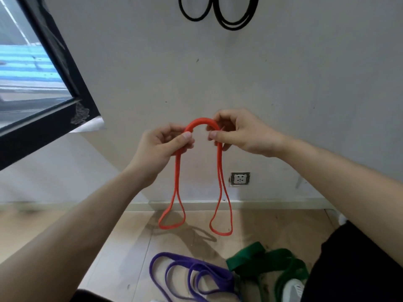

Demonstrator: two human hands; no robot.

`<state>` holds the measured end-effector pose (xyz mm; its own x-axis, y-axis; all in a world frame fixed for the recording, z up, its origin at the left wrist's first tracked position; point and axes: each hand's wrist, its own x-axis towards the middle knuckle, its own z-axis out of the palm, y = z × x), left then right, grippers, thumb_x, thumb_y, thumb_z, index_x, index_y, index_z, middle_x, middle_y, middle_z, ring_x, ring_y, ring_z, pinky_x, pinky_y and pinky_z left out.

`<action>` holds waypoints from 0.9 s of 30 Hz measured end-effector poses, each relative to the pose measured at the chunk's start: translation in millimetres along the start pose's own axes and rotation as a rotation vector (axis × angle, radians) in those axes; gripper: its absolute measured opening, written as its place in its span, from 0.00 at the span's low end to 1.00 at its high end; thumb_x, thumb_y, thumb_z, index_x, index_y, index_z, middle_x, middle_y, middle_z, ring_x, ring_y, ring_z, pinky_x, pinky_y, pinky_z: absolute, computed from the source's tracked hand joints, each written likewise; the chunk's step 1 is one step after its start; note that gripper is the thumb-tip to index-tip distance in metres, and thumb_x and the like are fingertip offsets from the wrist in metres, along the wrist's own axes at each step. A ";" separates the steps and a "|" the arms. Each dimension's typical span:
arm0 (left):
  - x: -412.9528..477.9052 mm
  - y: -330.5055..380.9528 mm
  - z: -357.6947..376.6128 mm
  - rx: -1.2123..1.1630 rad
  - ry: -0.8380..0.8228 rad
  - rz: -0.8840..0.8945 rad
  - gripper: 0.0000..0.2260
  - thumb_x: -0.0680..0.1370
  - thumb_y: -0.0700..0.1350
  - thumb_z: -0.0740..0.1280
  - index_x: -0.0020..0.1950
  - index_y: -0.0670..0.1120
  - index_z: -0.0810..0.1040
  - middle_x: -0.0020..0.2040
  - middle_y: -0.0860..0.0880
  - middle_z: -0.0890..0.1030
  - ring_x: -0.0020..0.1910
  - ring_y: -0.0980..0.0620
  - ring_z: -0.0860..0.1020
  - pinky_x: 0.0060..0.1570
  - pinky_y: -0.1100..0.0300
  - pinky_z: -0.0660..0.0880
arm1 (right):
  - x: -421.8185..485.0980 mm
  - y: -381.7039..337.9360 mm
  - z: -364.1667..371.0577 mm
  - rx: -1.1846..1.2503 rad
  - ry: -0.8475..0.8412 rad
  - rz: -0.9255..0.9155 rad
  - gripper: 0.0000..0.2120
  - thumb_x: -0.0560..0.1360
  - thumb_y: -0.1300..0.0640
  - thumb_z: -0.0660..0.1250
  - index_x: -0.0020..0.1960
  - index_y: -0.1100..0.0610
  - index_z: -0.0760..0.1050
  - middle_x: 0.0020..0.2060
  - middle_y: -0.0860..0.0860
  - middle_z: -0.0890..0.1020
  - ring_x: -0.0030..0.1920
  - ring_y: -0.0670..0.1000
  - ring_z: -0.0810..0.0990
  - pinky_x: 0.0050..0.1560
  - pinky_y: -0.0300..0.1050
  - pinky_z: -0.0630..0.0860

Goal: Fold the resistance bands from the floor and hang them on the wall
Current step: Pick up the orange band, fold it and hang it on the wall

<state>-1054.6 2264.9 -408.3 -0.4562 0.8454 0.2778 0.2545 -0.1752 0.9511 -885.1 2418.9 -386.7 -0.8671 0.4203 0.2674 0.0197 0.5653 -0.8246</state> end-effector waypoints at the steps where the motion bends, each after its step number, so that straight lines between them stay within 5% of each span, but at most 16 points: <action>1: -0.5 1.2 1.2 0.000 -0.002 0.004 0.08 0.74 0.47 0.72 0.51 0.45 0.83 0.43 0.45 0.87 0.45 0.48 0.85 0.53 0.54 0.83 | -0.5 -1.6 2.7 -0.047 0.015 -0.034 0.12 0.78 0.60 0.70 0.60 0.55 0.77 0.46 0.55 0.84 0.45 0.51 0.86 0.44 0.49 0.84; 6: -4.7 3.3 5.5 0.083 -0.032 0.012 0.06 0.78 0.43 0.71 0.53 0.45 0.83 0.46 0.44 0.87 0.49 0.48 0.86 0.54 0.53 0.83 | -6.3 -10.7 6.6 -0.130 -0.009 -0.143 0.29 0.79 0.63 0.67 0.74 0.42 0.67 0.50 0.44 0.80 0.46 0.49 0.85 0.46 0.45 0.84; 18: -9.4 2.5 19.1 -0.067 -0.131 -0.031 0.15 0.70 0.46 0.75 0.56 0.48 0.83 0.49 0.47 0.87 0.49 0.49 0.86 0.52 0.55 0.82 | -7.9 -16.6 3.3 0.024 0.004 -0.186 0.09 0.80 0.65 0.65 0.59 0.63 0.80 0.44 0.59 0.85 0.43 0.54 0.87 0.44 0.47 0.85; 22: -13.5 -11.7 29.9 0.035 -0.269 -0.103 0.19 0.72 0.43 0.77 0.62 0.46 0.80 0.56 0.46 0.86 0.56 0.50 0.84 0.58 0.55 0.81 | -7.6 -18.3 -2.6 0.105 0.037 -0.193 0.09 0.80 0.66 0.65 0.58 0.63 0.79 0.45 0.64 0.84 0.44 0.60 0.87 0.45 0.50 0.85; 27: -13.2 -27.0 36.0 0.158 -0.316 -0.141 0.12 0.76 0.41 0.74 0.59 0.45 0.81 0.53 0.47 0.87 0.54 0.52 0.85 0.60 0.56 0.80 | -9.0 -18.4 -13.3 0.164 0.070 -0.202 0.09 0.80 0.66 0.65 0.56 0.58 0.80 0.45 0.62 0.85 0.45 0.60 0.86 0.45 0.55 0.85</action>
<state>-1024.8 2276.6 -442.5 -0.2174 0.9738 0.0665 0.3474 0.0135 0.9376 -871.1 2414.2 -367.3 -0.8085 0.3620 0.4640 -0.2363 0.5224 -0.8193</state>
